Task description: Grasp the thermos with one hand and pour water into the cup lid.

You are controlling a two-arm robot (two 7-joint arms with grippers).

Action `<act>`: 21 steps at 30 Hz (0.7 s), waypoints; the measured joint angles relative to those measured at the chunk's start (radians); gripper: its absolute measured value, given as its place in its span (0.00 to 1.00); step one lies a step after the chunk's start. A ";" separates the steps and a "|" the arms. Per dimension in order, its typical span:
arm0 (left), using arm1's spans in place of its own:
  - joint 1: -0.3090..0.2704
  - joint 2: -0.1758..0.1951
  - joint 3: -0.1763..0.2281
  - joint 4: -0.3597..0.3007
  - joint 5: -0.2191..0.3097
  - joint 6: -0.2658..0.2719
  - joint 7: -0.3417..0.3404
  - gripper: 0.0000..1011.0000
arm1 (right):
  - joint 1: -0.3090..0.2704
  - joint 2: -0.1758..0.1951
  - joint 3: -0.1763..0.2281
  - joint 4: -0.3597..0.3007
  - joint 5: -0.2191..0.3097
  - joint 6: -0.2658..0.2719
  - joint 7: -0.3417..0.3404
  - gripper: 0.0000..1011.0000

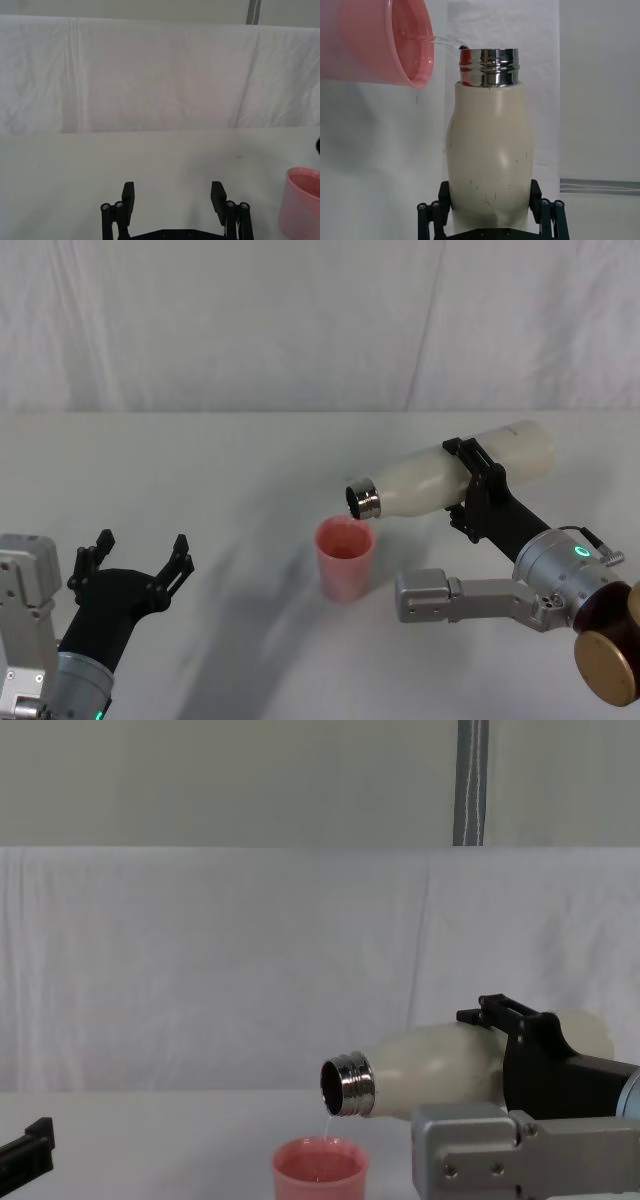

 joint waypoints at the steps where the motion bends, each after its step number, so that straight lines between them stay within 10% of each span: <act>1: 0.000 0.000 0.000 0.000 0.000 0.000 0.000 0.99 | 0.000 0.000 0.000 0.000 0.000 0.000 0.000 0.94; 21: 0.000 0.000 0.000 0.000 0.000 0.000 0.000 0.99 | -0.005 -0.011 0.014 0.002 0.034 -0.011 -0.006 0.94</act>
